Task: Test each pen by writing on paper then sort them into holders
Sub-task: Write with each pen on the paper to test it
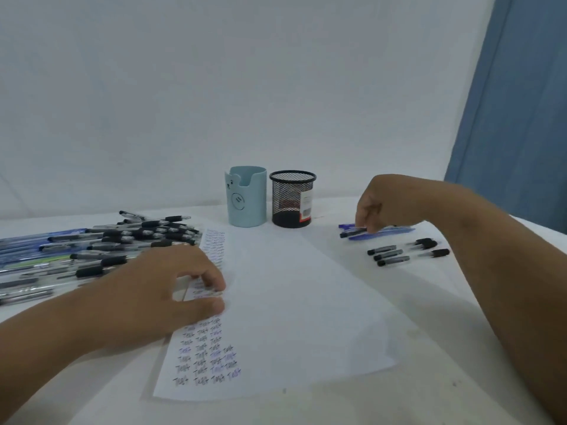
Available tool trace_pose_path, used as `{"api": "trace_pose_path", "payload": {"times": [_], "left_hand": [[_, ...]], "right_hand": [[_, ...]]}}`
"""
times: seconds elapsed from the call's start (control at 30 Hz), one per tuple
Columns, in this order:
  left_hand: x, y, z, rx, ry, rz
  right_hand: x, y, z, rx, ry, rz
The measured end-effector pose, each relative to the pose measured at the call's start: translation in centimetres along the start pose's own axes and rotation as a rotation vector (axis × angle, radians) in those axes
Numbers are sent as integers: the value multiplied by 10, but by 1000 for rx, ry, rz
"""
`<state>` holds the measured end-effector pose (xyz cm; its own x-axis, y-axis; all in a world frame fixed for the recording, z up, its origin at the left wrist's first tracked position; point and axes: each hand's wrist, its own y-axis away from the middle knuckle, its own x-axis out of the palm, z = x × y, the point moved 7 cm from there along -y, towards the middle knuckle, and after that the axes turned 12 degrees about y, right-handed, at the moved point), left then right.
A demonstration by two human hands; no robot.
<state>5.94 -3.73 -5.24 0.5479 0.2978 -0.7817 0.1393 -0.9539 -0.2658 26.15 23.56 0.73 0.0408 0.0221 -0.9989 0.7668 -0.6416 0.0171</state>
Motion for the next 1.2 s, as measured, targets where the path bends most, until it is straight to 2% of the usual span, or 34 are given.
{"api": "trace_pose_path", "payload": {"times": [0.2,0.33,0.5,0.63,0.7,0.77,0.87,0.97,1.03,1.1,1.2], "left_hand": [[-1,0,-2,6,-2,-23],[-2,0,-1,1,-6,-37],[-2,-1,-1,17,-22,-22],[-3,-1,-3,-8,14,-35],[-2,0,-5,-31,9,-5],[-5,0,-6,-57,13,17],[-24,0,-6,-88,74,-104],[-61,6,7,-113,142,-303],[-88,15,22,-165,95,-382],[-115,28,44,-254,-8,-414],[-148,56,82,-477,-166,-367]], "right_hand": [[14,3,-31,141,91,121],[14,5,-28,143,105,127],[13,12,-25,143,131,222],[8,8,-10,92,163,137],[1,4,10,12,124,-14],[-5,3,49,-145,69,-187],[-3,17,122,-403,-57,-342],[8,33,175,-552,-156,-333],[18,39,198,-636,-162,-321],[31,40,215,-674,-145,-292],[48,40,230,-752,-62,-303]]}}
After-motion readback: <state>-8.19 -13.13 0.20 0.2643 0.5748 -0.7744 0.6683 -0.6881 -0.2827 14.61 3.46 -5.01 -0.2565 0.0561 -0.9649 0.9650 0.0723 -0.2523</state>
